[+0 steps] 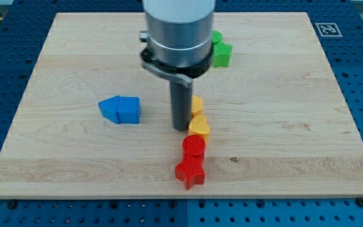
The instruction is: Separate yellow hexagon and yellow heart
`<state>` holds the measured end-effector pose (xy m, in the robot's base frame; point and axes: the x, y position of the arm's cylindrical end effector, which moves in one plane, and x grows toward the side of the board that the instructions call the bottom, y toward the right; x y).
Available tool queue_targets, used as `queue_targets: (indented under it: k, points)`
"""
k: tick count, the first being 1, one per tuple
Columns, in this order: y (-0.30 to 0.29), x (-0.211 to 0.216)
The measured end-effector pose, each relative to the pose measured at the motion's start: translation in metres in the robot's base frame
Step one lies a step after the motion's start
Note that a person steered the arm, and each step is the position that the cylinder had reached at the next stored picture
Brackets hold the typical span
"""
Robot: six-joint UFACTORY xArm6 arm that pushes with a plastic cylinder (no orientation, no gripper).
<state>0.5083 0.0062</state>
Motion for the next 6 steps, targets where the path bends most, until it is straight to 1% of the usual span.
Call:
queue_targets:
  k: [3,4,6]
  points:
    - [0.015,-0.001]
    - [0.029,-0.001]
    - [0.018,-0.004]
